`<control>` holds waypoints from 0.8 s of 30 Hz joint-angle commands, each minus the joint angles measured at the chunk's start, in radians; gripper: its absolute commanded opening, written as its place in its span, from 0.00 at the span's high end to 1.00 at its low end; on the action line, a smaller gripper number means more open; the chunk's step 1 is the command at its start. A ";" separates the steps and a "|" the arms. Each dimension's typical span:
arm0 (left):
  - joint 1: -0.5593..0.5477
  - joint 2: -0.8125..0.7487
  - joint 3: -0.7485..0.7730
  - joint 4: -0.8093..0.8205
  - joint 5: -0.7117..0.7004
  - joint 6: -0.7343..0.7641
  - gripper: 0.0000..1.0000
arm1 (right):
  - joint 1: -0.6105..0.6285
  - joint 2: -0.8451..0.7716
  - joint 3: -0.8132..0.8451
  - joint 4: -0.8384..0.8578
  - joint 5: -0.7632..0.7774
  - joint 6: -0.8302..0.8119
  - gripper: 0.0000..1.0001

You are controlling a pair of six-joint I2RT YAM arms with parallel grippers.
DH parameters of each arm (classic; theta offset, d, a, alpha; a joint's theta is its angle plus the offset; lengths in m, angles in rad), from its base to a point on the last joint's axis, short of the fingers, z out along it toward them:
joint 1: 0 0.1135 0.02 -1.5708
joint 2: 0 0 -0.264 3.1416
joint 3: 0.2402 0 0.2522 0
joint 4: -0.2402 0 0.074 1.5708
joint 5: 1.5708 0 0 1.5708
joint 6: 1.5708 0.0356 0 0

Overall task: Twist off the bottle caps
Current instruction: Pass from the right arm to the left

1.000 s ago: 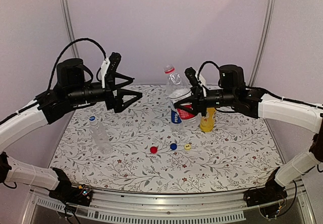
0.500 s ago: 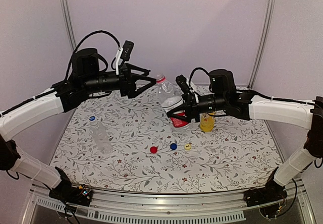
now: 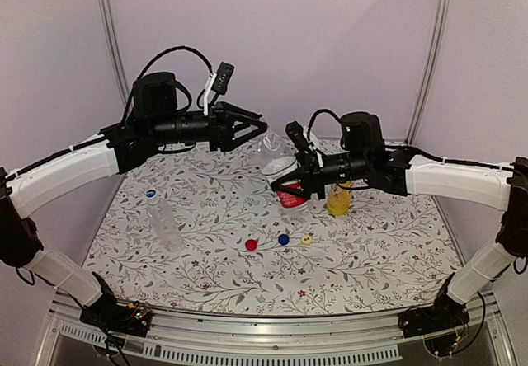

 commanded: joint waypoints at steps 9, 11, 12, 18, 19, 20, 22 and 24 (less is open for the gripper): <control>-0.027 0.047 0.048 0.015 0.067 -0.003 0.56 | 0.007 0.007 0.022 0.009 0.009 -0.007 0.55; -0.028 0.050 0.050 0.015 0.068 -0.002 0.58 | 0.007 0.005 0.022 0.009 0.010 -0.007 0.54; -0.029 0.049 0.050 0.016 0.068 0.000 0.60 | 0.007 0.006 0.022 0.008 0.011 -0.007 0.54; -0.027 0.034 0.057 0.014 0.066 0.028 0.77 | 0.008 0.004 0.012 -0.002 0.028 -0.011 0.52; -0.027 0.030 0.058 0.011 0.065 0.037 0.82 | 0.007 0.002 0.012 -0.005 0.032 -0.010 0.50; -0.028 0.027 0.061 0.007 0.065 0.046 0.87 | 0.007 0.002 0.012 -0.011 0.036 -0.010 0.48; -0.024 0.021 0.066 -0.005 0.064 0.062 0.98 | 0.007 -0.001 0.013 -0.025 0.047 -0.006 0.41; -0.023 0.016 0.074 -0.027 0.052 0.076 1.00 | 0.008 -0.006 0.014 -0.035 0.066 0.000 0.33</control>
